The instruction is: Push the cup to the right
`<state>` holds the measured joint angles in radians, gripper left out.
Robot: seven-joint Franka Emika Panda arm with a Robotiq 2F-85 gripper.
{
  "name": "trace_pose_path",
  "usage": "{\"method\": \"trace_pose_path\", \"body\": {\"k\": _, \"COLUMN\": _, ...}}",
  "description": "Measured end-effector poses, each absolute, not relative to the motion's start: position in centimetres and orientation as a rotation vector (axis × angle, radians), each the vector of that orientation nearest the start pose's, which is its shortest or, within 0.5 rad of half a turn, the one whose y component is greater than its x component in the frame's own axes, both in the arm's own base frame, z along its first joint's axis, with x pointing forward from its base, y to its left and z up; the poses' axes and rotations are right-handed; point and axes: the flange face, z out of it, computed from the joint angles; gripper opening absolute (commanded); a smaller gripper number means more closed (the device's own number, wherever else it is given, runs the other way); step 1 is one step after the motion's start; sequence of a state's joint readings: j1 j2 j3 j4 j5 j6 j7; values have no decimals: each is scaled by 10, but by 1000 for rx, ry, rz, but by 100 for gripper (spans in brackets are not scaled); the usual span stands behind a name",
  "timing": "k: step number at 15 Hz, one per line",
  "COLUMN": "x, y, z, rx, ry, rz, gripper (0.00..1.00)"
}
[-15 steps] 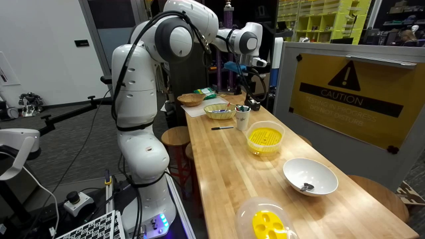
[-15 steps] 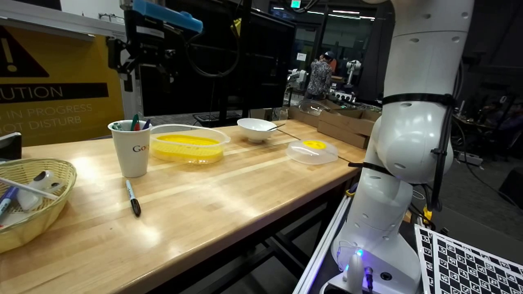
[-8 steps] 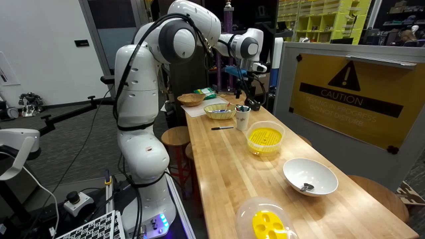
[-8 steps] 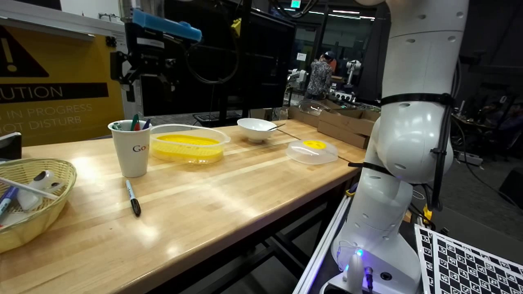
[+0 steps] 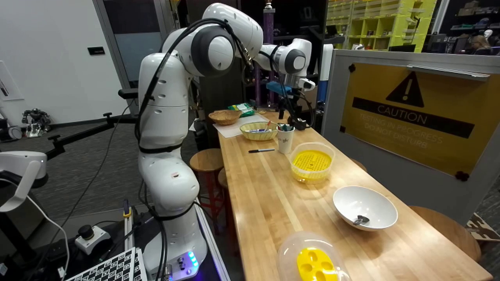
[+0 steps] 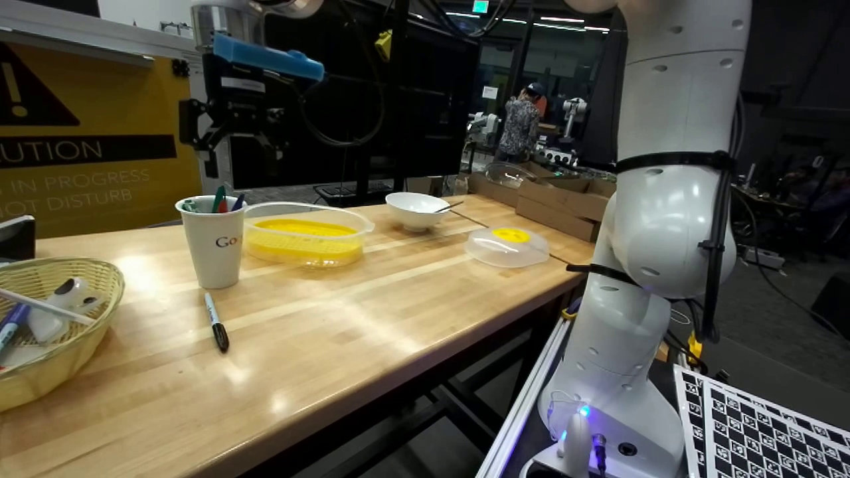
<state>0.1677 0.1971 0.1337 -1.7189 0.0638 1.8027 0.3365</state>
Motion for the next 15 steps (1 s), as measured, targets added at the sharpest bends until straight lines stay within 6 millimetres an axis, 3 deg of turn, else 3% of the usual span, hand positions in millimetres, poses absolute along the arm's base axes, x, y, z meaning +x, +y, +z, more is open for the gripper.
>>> {"method": "trace_pose_path", "body": {"k": 15, "x": 588, "y": 183, "z": 427, "rx": -3073, "ry": 97, "rz": 242, "gripper": 100}}
